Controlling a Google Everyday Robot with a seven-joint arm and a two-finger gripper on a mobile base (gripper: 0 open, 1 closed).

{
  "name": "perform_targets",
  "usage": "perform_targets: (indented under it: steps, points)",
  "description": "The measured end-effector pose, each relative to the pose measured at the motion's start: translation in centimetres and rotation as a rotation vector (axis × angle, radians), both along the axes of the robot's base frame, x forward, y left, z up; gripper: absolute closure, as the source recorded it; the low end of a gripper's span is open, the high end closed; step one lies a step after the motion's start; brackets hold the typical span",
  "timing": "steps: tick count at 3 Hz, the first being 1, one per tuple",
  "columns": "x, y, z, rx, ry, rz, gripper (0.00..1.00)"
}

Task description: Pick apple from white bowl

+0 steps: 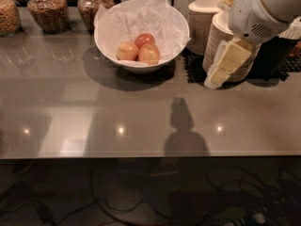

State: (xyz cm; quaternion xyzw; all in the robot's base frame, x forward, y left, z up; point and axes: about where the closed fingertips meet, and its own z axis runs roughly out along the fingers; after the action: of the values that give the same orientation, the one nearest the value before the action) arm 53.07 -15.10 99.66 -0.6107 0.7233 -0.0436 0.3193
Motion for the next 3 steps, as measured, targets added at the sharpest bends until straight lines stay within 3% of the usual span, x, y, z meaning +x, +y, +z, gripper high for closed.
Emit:
perform_targets:
  steps: [1,2,3]
  points:
    - [4.8,3.6,1.3,0.054,-0.084,0.047,0.00]
    - [4.8,3.6,1.3,0.054,-0.084,0.047,0.00]
    - [6.4,4.2,0.7,0.052,-0.110,0.054,0.00]
